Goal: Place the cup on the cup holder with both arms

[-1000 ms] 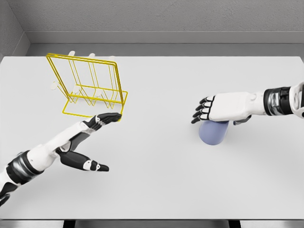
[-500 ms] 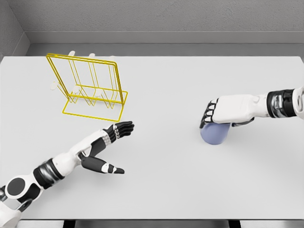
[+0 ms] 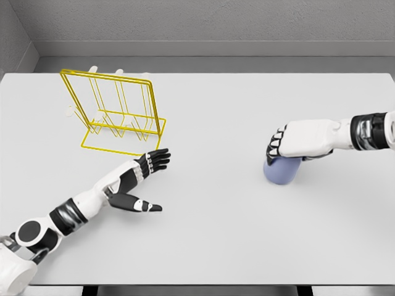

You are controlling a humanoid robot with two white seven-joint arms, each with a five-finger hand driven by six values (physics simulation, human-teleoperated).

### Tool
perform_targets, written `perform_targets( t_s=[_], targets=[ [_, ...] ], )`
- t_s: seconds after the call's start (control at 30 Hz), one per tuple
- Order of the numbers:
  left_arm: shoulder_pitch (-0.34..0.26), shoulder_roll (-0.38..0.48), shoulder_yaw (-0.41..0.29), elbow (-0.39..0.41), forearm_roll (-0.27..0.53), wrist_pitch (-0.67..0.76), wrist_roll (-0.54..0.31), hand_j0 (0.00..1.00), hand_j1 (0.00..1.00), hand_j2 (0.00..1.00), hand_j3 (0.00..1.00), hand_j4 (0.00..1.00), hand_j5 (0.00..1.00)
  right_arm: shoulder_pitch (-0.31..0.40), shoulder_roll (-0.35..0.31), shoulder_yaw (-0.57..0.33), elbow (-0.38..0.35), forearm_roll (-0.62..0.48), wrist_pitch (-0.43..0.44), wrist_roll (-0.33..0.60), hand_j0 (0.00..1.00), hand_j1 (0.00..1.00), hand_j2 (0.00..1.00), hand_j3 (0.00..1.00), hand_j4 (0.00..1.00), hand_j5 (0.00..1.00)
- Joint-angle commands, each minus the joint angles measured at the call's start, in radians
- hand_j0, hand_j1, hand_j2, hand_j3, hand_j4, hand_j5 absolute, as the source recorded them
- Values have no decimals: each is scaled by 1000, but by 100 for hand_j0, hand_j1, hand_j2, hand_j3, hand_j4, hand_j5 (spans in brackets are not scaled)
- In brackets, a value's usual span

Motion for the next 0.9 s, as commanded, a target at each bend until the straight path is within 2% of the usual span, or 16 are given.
perform_targets(
  t_s=[0.0, 0.07, 0.13, 0.3, 0.43, 0.57, 0.87],
  targets=[
    [-2, -9, -1, 12, 6, 0, 0, 100, 100, 100, 100, 100, 100, 0, -10, -27, -1, -6, 2, 0, 65, 65, 65, 65, 65, 65],
    [-6, -9, -1, 21, 6, 0, 0, 100, 100, 100, 100, 100, 100, -2, -11, -47, -3, -7, 2, 0, 65, 65, 65, 65, 65, 65],
    [-8, -9, -1, 21, 6, 0, 0, 100, 100, 100, 100, 100, 100, -3, -28, -51, -57, -4, 2, 0, 64, 64, 64, 64, 64, 64],
    [-8, -9, -1, 21, 4, 0, 0, 100, 100, 100, 100, 100, 100, -2, -44, -68, -135, -12, 2, 0, 64, 64, 64, 64, 64, 64],
    [-8, -9, -1, 19, 4, -1, 0, 100, 100, 100, 100, 100, 100, -37, -42, -53, -136, -35, 2, 0, 64, 64, 64, 64, 64, 64],
    [-8, -11, -2, 19, 4, -1, 0, 100, 100, 100, 100, 100, 100, -55, -19, -24, -138, -42, 2, 0, 64, 64, 64, 64, 64, 64],
    [-8, -11, -10, 18, 1, -1, 0, 100, 100, 100, 100, 100, 100, -69, 105, -11, -138, -49, 2, 0, 64, 64, 64, 64, 64, 64]
  ],
)
